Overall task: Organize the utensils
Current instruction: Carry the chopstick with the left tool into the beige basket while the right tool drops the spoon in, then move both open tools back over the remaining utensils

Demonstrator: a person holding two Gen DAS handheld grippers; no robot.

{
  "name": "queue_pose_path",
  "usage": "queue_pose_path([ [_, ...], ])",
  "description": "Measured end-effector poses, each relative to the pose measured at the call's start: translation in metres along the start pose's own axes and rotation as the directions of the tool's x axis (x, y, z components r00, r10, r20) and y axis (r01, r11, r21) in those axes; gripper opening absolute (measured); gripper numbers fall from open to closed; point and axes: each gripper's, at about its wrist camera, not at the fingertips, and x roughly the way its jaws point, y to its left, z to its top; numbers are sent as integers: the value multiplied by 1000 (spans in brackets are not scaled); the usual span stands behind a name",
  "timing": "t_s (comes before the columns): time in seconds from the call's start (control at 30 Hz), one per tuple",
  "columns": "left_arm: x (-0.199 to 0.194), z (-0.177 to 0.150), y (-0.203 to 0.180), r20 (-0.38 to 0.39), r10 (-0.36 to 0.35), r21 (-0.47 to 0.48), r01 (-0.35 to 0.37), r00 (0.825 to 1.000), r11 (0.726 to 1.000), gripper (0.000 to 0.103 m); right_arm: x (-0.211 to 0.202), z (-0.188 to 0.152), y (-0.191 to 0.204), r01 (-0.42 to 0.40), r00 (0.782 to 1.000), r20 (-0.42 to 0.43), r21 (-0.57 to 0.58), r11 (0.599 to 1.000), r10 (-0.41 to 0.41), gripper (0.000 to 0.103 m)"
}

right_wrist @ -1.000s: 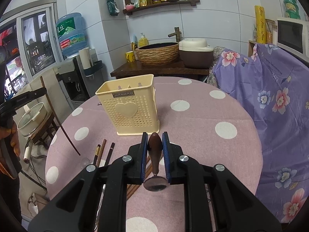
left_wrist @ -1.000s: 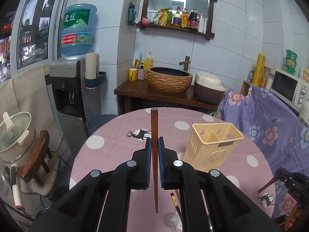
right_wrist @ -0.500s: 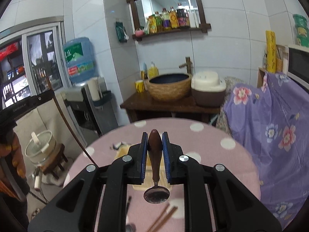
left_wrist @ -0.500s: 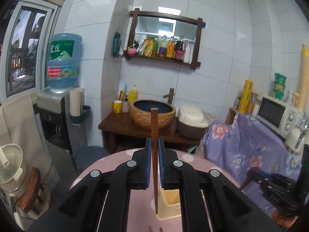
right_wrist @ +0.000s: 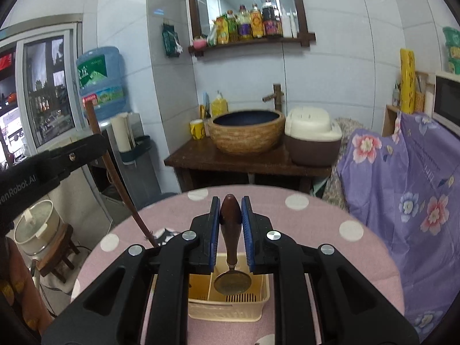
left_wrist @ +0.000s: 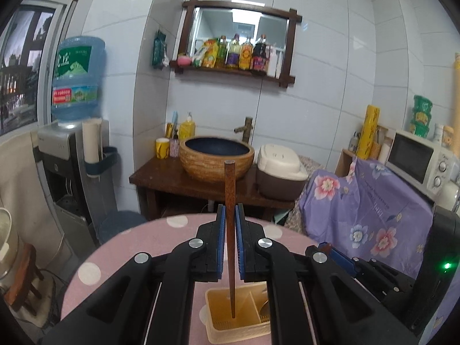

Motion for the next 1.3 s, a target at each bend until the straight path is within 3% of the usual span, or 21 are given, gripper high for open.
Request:
queue_pose_path([
  [0.27,36,-51,10,-122,2,-16,-4,993,1000,8,29,-45,-4,6,996,-84,2,1000,-6,16],
  [0.5,43,-65,9,-118,35,27,-32,992,999,8,36,-59,-2,30,996,-88,-28,999,-33,16],
  [0.6,42,-64,7,-124,17,41,-12,992,999,8,35,-59,-4,33,996,-81,-28,999,-35,17],
  [0.63,39,-63,6,-129,12,47,-6,992,999,12,34,-58,-5,32,997,-73,-26,999,-34,28],
  [0.67,37,-64,6,-128,7,53,0,992,999,27,31,-58,-6,32,997,-66,-24,999,-34,38],
  [0.7,32,-65,6,-119,9,54,-3,993,999,34,26,-59,-7,37,998,-51,-16,999,-38,52],
  [0.73,27,-67,9,-106,13,53,-7,994,999,45,20,-59,-9,55,998,-34,-6,998,-56,58],
  [0.77,20,-69,12,-93,5,46,-1,996,999,58,12,-60,-12,65,998,-17,7,998,-64,58],
  [0.8,13,-72,15,-86,-2,36,5,996,999,62,6,-62,-15,64,998,-11,17,998,-64,58],
  [0.93,-6,-95,33,-125,12,11,-11,992,1000,70,-18,-82,-22,104,994,-25,15,994,-104,58],
  [1.07,-24,-129,56,-181,48,-3,-50,982,999,71,-36,-121,-29,142,986,-89,-4,990,-141,59],
  [1.3,-46,-195,78,-285,104,20,-103,953,995,68,-42,-203,-40,211,946,-247,-23,977,-210,59],
])
